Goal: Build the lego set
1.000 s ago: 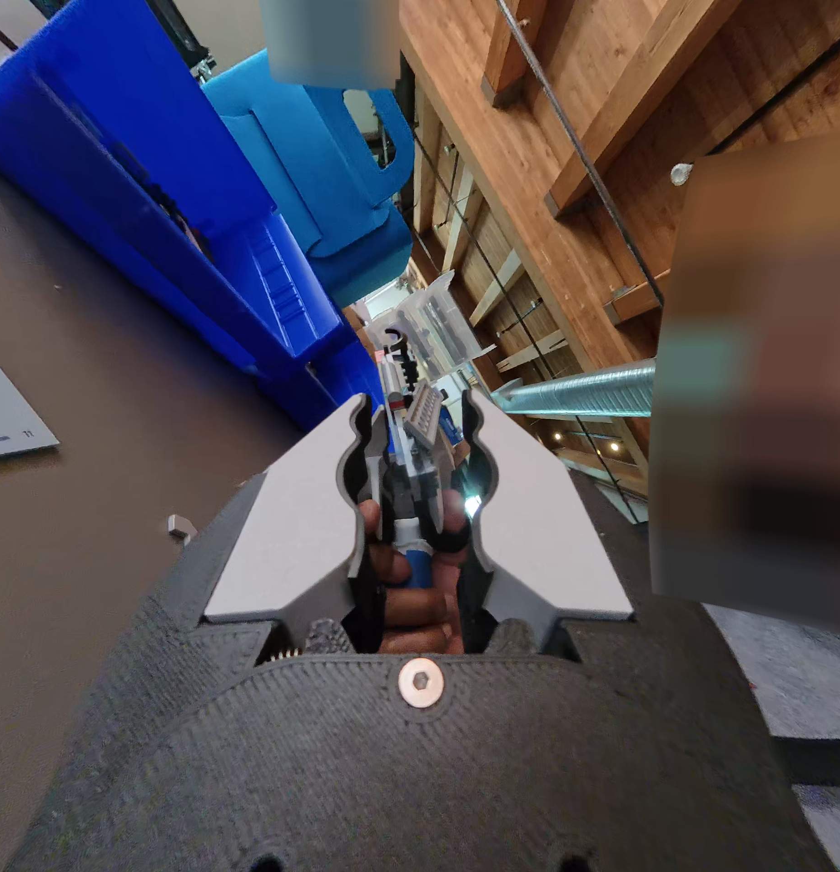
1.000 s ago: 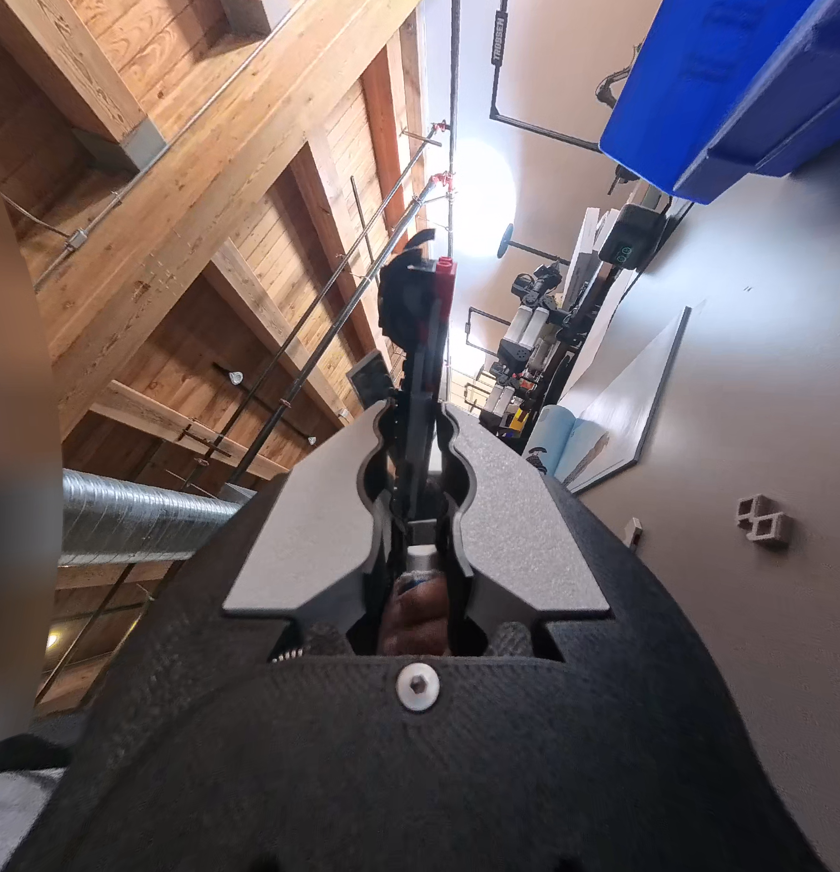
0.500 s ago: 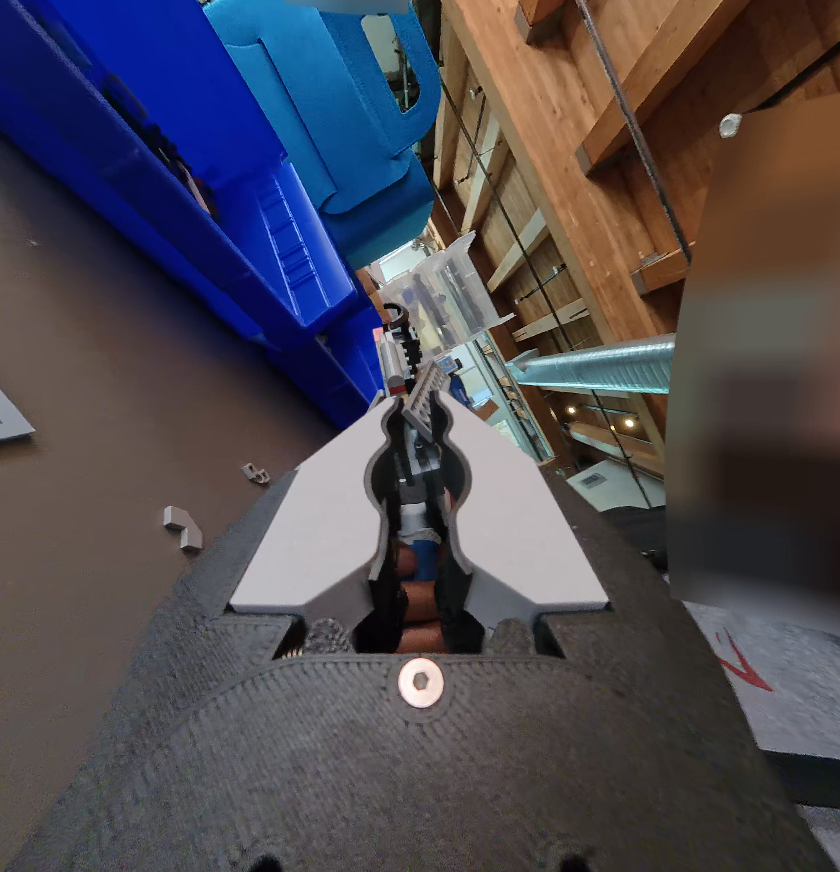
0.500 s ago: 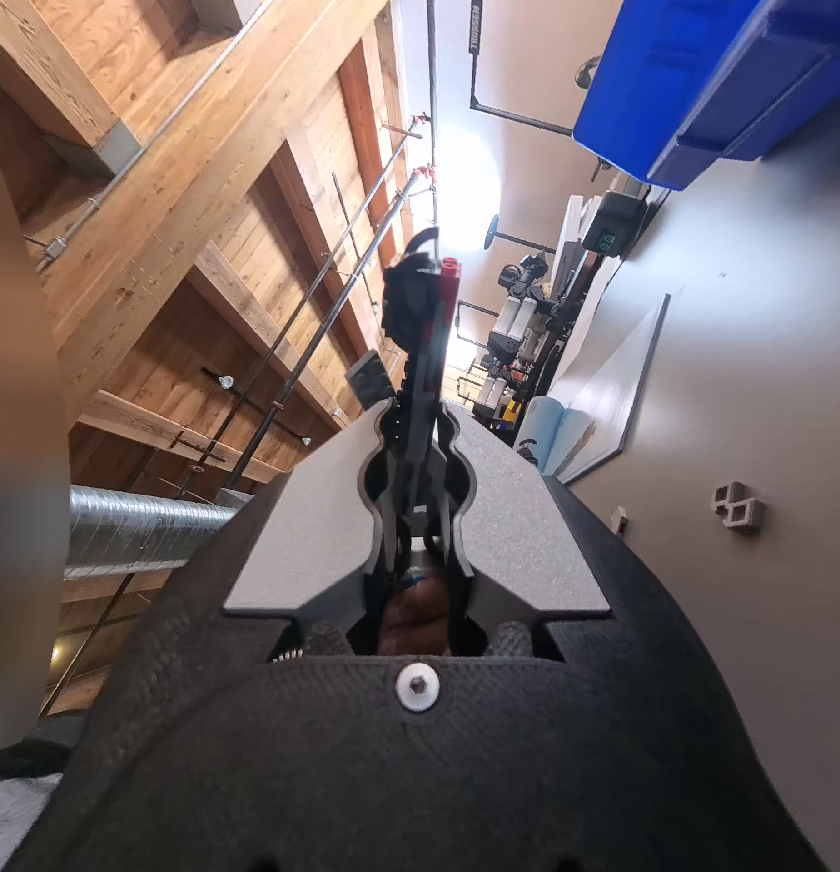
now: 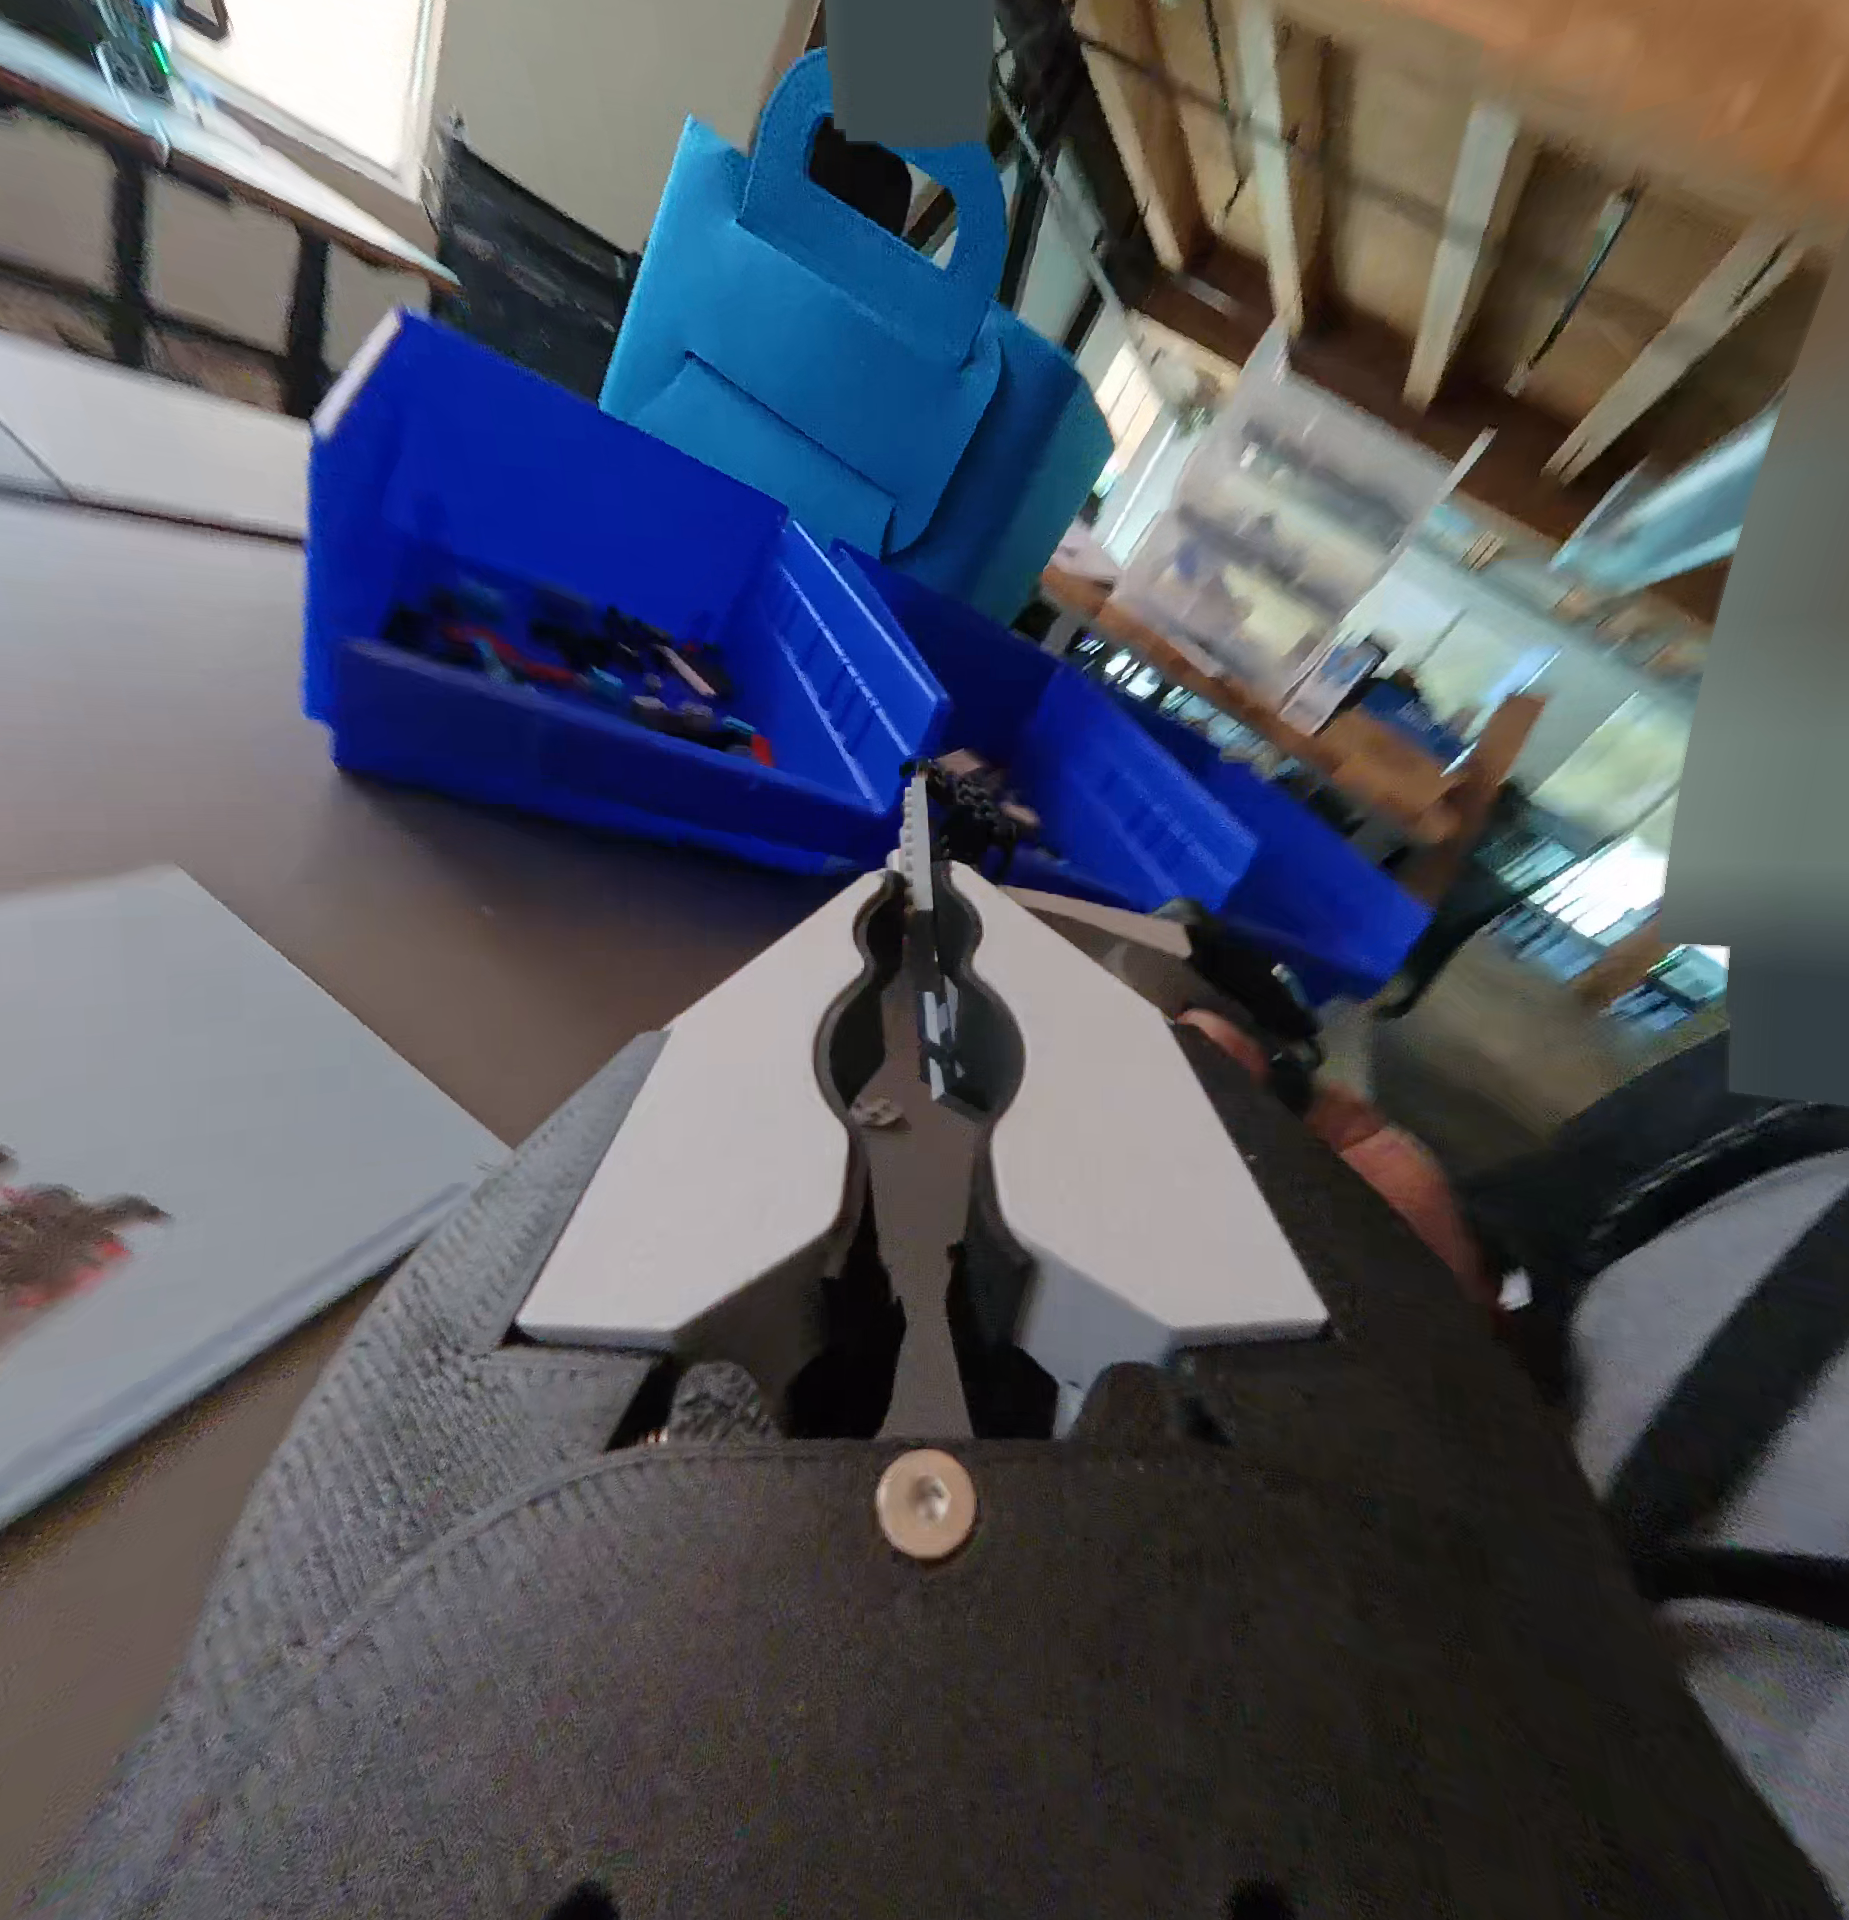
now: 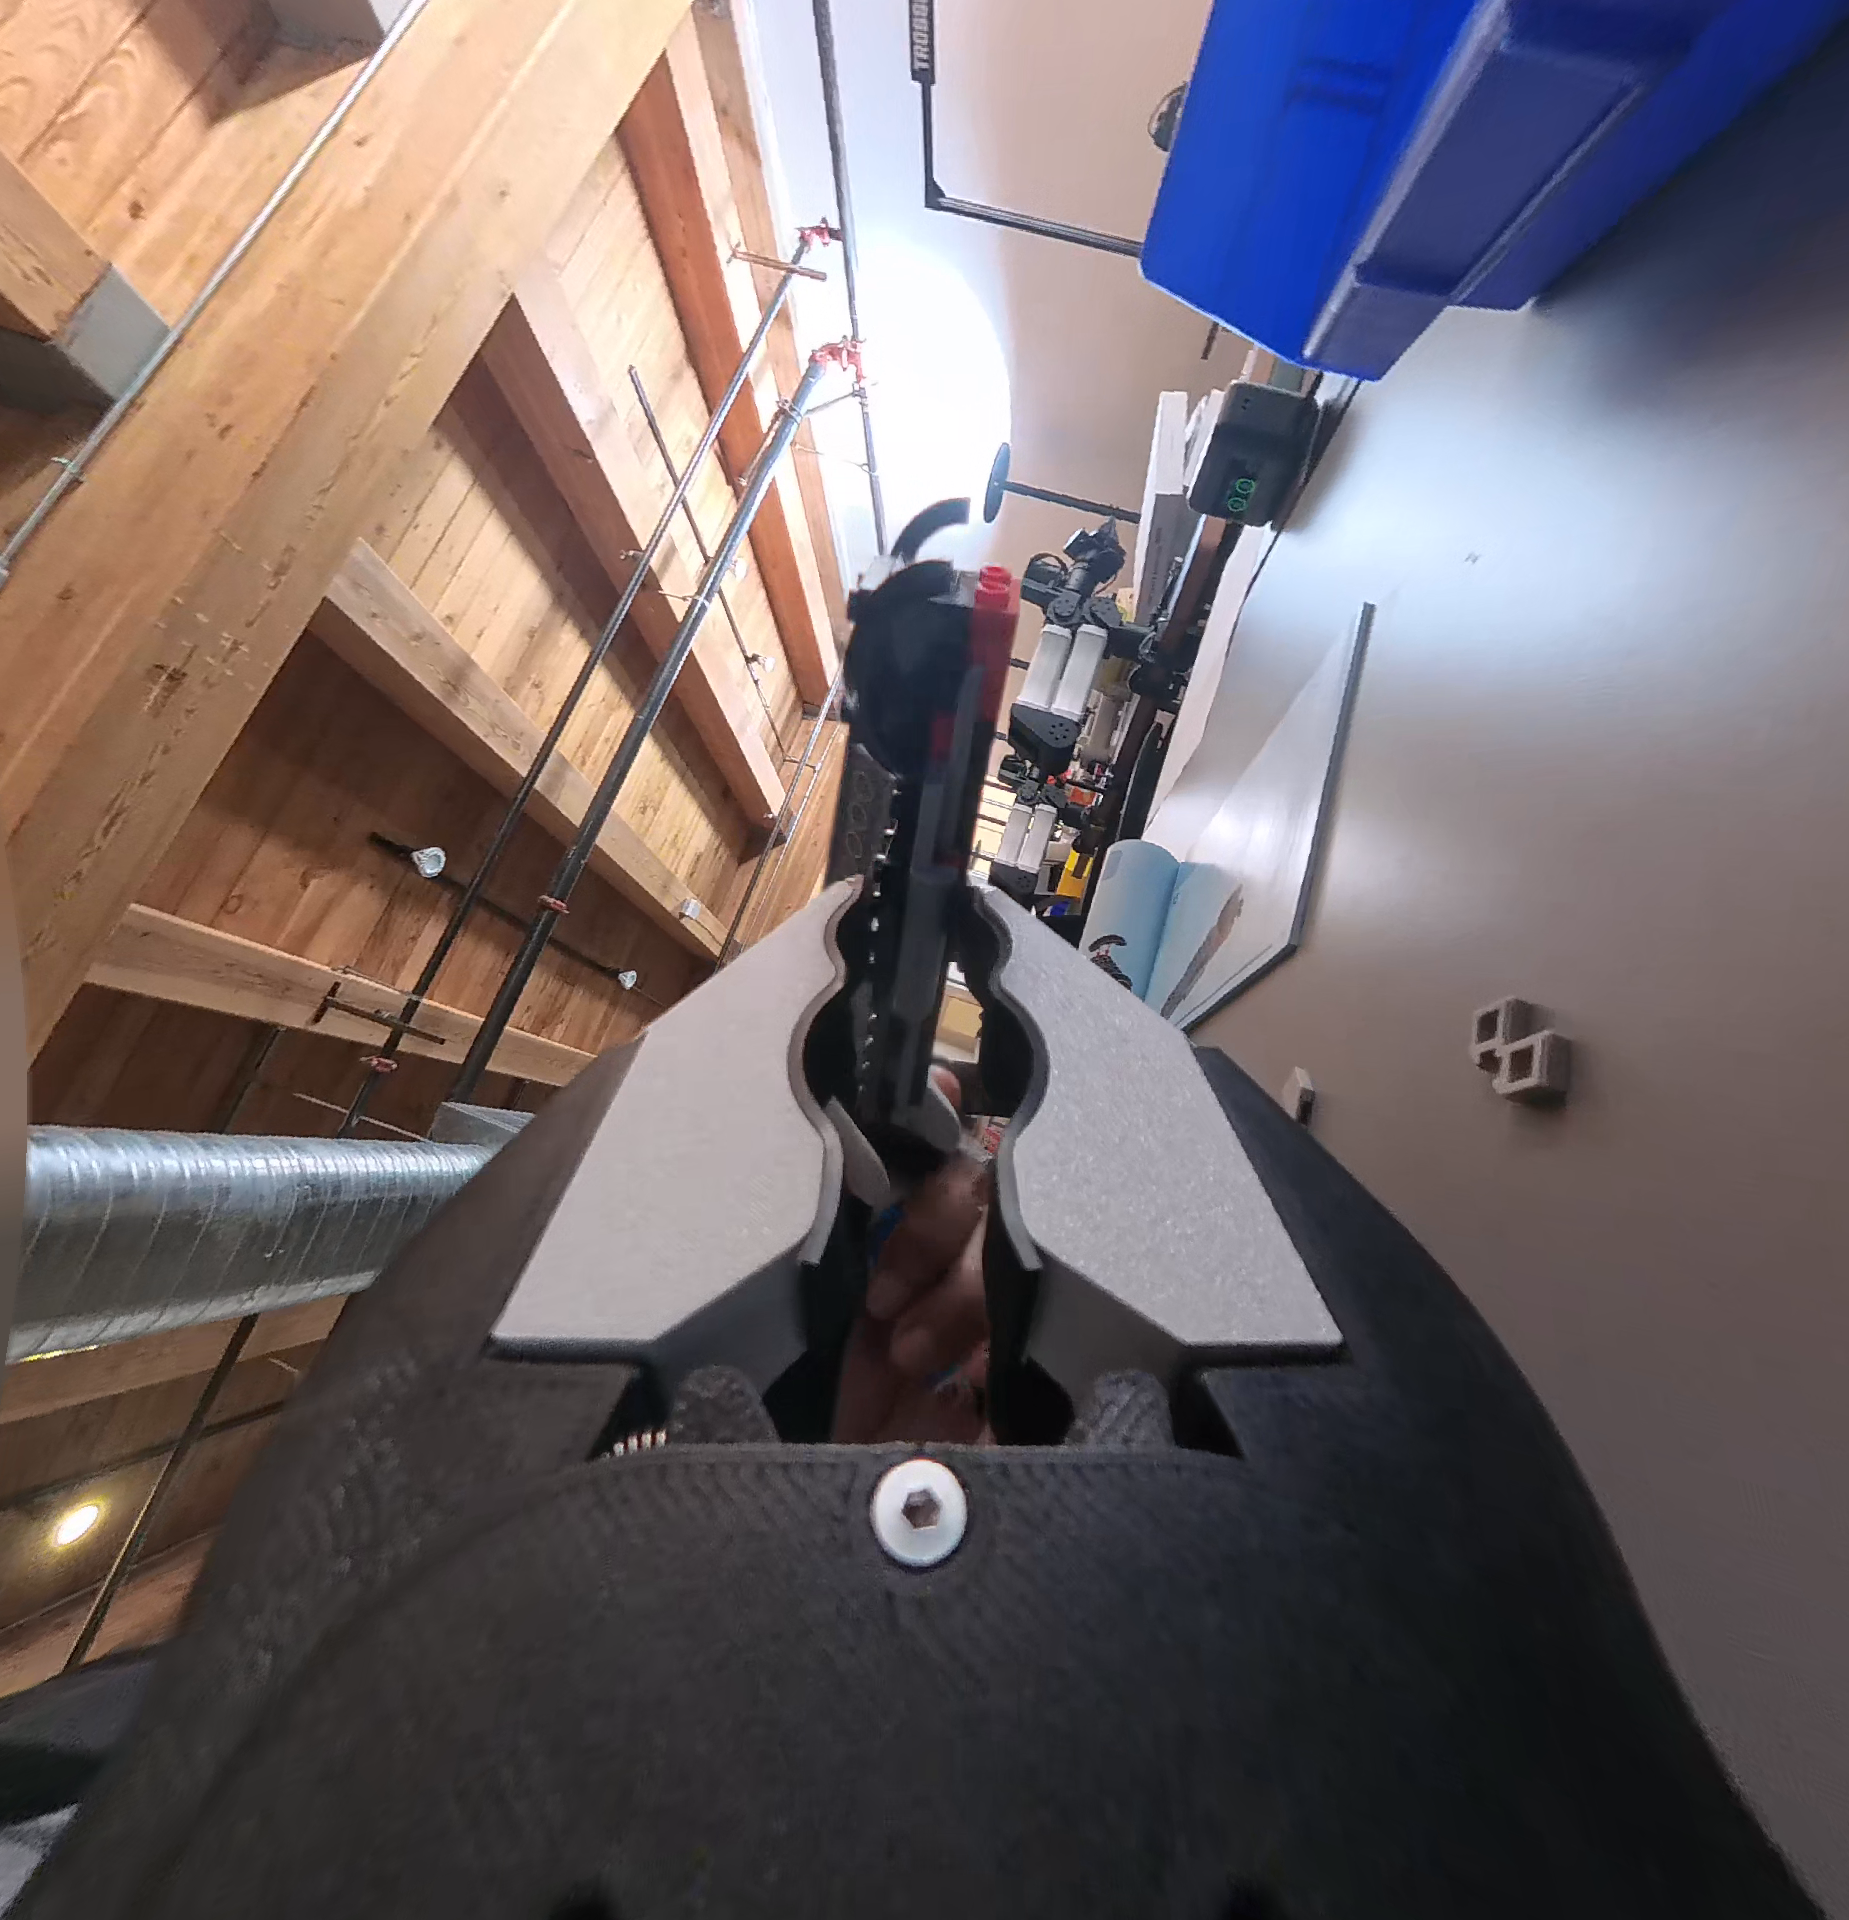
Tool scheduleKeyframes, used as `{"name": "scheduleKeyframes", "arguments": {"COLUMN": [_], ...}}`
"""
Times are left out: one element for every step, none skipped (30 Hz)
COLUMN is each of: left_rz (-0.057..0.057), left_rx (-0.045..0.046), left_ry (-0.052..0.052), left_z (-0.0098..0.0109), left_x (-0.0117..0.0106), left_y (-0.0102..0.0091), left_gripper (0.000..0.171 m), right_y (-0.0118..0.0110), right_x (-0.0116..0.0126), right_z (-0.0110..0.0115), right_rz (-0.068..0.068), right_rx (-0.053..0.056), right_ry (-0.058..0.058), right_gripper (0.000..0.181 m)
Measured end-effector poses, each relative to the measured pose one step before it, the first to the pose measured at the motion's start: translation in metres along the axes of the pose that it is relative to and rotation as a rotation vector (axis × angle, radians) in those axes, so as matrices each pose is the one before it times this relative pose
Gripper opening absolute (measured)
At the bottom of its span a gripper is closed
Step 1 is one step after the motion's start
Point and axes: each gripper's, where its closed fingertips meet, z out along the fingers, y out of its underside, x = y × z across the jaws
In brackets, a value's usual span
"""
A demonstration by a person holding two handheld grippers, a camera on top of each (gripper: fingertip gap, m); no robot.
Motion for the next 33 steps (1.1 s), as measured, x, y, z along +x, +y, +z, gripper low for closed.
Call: {"name": "scheduleKeyframes", "arguments": {"left_rz": [0.102, 0.105, 0.0996, 0.0933, 0.0873, 0.0808, 0.0753, 0.0757, 0.0807, 0.0839, 0.0825, 0.0758, 0.0677, 0.0614, 0.0556, 0.047, 0.0377, 0.0329, 0.0297, 0.0263, 0.0221, 0.0194, 0.0173, 0.0152, 0.0113, 0.0063, 0.003, 0.0002, -0.0042, -0.0101, -0.0141, -0.0175, -0.0227], "left_rx": [-0.01488, -0.01793, -0.01655, -0.0102, -0.01017, -0.01343, -0.01583, -0.01892, -0.0195, -0.01941, -0.01872, -0.01933, -0.01352, -0.01059, -0.01147, -0.00736, -0.00637, -0.00616, -0.00766, -0.00698, -0.00422, 0.00012, 0.00234, 0.00103, 0.0002, -0.00017, 0.00021, 0.00039, 0.00058, 0.00216, 0.00717, 0.01282, 0.01637], "left_ry": [-0.0243, -0.0253, -0.0193, -0.0079, -0.0039, -0.0024, 0.0001, 0.0011, -0.0007, -0.0057, -0.0068, -0.0035, 0.0009, 0.0021, 0.0025, 0.005, 0.0061, 0.0088, 0.008, 0.0104, 0.0141, 0.0185, 0.0163, 0.0163, 0.0134, 0.0103, 0.0093, 0.0089, 0.0055, 0.0034, 0.0064, 0.0076, 0.0069], "left_z": [-0.00015, 0.00004, 0.00021, 0.0005, 0.00074, 0.00099, 0.00112, 0.00103, 0.00096, 0.0008, 0.00074, 0.00081, 0.0007, 0.00057, 0.00047, 0.00027, 0.0002, 0.00035, 0.0004, 0.00045, 0.00032, 0.00002, -0.00021, -0.00017, -0.00009, -0.00008, -0.00015, -0.00015, -0.00018, -0.0001, -0.00045, -0.00083, -0.00082], "left_x": [0.00148, 0.00144, 0.002, 0.00313, 0.00316, 0.00271, 0.00252, 0.00253, 0.00216, 0.00144, 0.001, 0.00085, 0.00109, 0.00067, 0.00006, -0.00001, -0.00035, -0.00024, -0.0003, 0.00017, 0.00088, 0.00181, 0.00175, 0.00196, 0.00159, 0.00115, 0.00111, 0.00097, 0.00046, -0.00001, 0.0003, 0.00028, 0.00002], "left_y": [-0.00055, 0.00013, 0.00023, -0.00001, 0.00055, 0.00144, 0.00234, 0.00285, 0.00293, 0.00267, 0.00202, 0.00188, 0.00105, 0.00033, 0.00047, -0.00019, -0.00029, -0.0004, -0.00014, -0.00001, -0.00016, -0.00064, -0.0011, -0.00092, -0.00053, -0.00036, -0.00035, -0.00033, -0.00036, -0.00025, -0.00089, -0.00153, -0.00194], "left_gripper": [0.004, 0.004, 0.004, 0.004, 0.004, 0.004, 0.004, 0.004, 0.004, 0.004, 0.004, 0.004, 0.004, 0.004, 0.005, 0.005, 0.005, 0.005, 0.005, 0.005, 0.006, 0.007, 0.008, 0.009, 0.01, 0.01, 0.011, 0.012, 0.016, 0.02, 0.022, 0.023, 0.026], "right_y": [0.00007, 0.00006, 0.00025, 0.00013, 0.00015, 0.00001, -0.00014, -0.00031, -0.0001, 0.00006, 0.00019, 0.00008, 0.00006, -0.00008, 0.00011, 0.00008, -0.00008, -0.00021, 0.00006, 0.00023, 0.00004, -0.00006, 0.00003, 0.00004, 0.00008, -0.00013, -0.00012, -0.00014, -0.00003, 0.0, 0.00002, 0.0, -0.00012], "right_x": [0.00071, 0.0008, 0.00104, 0.00123, 0.00118, 0.00125, 0.00114, 0.00106, 0.00084, 0.00072, 0.00081, 0.00051, 0.00056, 0.00018, 0.00004, 0.00008, -0.00013, -0.00021, -0.00037, -0.00035, -0.00014, -0.00001, -0.00021, -0.00021, -0.00021, -0.0001, -0.00006, 0.00005, -0.00007, 0.00005, 0.00002, -0.00001, -0.00004], "right_z": [0.00006, 0.00013, 0.00002, 0.00009, 0.00012, 0.00013, -0.00001, 0.0, 0.0, 0.0, 0.00007, -0.00012, -0.00001, -0.00008, 0.00002, 0.0001, -0.00002, -0.00017, 0.00001, -0.00007, 0.00002, -0.00009, 0.00005, 0.00002, -0.00006, 0.0, -0.00009, -0.00001, 0.00006, -0.00002, 0.00003, 0.00004, -0.00007], "right_rz": [0.002, 0.0023, 0.0034, 0.0052, 0.0071, 0.0084, 0.0085, 0.0072, 0.0066, 0.0068, 0.0068, 0.0053, 0.0041, 0.0033, 0.0025, 0.0021, 0.0019, 0.0011, 0.0004, 0.0007, 0.001, 0.0009, 0.0004, 0.0002, 0.0008, 0.0017, 0.0022, 0.0018, 0.0009, 0.0003, 0.0007, 0.0012, 0.001], "right_rx": [-0.0008, -0.001, -0.0012, -0.0013, -0.0015, -0.0012, -0.0002, 0.0002, -0.0009, -0.0024, -0.003, -0.0022, -0.0015, -0.0009, -0.0011, -0.0013, -0.0002, 0.0008, -0.0007, -0.0019, -0.0006, 0.0, -0.0005, -0.0005, -0.0005, 0.0002, 0.0004, 0.0003, 0.0, 0.0001, -0.0004, -0.0002, 0.0004], "right_ry": [0.0042, 0.0048, 0.006, 0.0064, 0.0054, 0.005, 0.0047, 0.0042, 0.003, 0.0027, 0.0025, 0.0016, 0.002, -0.0002, -0.0009, -0.001, -0.0015, -0.0022, -0.0033, -0.003, -0.0014, -0.001, -0.0015, -0.0023, -0.0018, -0.0014, -0.0014, -0.001, -0.0009, -0.0002, -0.0004, -0.0004, -0.0011], "right_gripper": [0.018, 0.018, 0.018, 0.018, 0.018, 0.018, 0.018, 0.018, 0.018, 0.018, 0.018, 0.018, 0.018, 0.018, 0.019, 0.018, 0.018, 0.018, 0.018, 0.018, 0.019, 0.019, 0.018, 0.019, 0.019, 0.018, 0.018, 0.018, 0.018, 0.018, 0.018, 0.018, 0.019]}}
